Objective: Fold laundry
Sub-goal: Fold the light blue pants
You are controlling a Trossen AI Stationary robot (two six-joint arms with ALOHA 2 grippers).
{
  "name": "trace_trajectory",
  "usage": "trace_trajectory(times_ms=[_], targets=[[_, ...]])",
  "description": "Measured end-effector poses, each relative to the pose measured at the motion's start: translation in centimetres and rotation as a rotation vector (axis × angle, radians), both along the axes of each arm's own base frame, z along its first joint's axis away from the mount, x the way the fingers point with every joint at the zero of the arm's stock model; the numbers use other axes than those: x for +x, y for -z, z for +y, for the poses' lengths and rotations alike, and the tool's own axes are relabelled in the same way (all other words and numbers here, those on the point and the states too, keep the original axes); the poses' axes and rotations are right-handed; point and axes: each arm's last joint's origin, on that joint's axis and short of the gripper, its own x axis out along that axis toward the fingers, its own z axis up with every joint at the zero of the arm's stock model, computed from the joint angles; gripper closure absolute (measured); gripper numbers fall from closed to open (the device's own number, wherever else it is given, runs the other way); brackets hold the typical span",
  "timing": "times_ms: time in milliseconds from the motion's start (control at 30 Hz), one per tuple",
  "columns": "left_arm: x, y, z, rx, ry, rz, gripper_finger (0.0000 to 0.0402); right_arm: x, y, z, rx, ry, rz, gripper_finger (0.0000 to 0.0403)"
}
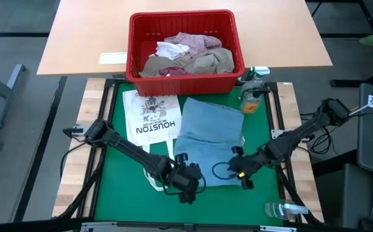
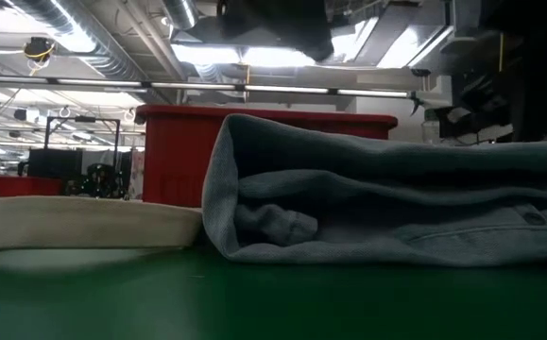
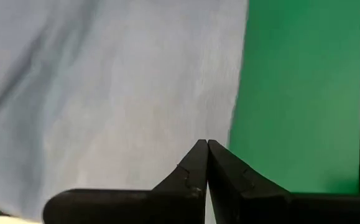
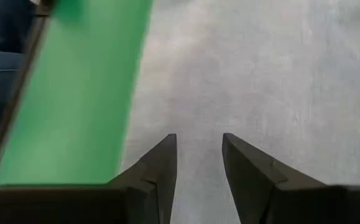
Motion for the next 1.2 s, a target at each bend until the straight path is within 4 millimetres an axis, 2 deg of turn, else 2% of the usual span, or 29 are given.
trace_trajectory(times_ms=[200,467,633,767,900,1200], targets=[[0.4,4.0,-1.2,0.034,0.016,0.113,0.0398,0.1,1.9,0.9,-0.019,0.007,0.1,0.0274],[1.1,8.5,-1.6,0.045,0.032,0.221,0.0398,0.8,5.7,1.9,-0.1,-0.005,0.229,0.0274],[1.3,10.2,-1.9,0.024,0.048,0.268,0.0398,0.9,6.8,1.9,-0.128,-0.004,0.274,0.0274],[1.2,10.3,-2.2,0.025,0.055,0.272,0.0398,0.9,6.7,1.9,-0.126,-0.005,0.275,0.0274],[0.9,9.5,-2.1,0.012,0.059,0.278,0.0398,0.8,6.4,1.8,-0.111,-0.012,0.272,0.0274],[-0.6,5.7,-2.1,-0.007,0.08,0.266,0.0398,0.1,3.9,1.6,-0.025,-0.044,0.232,0.0274]])
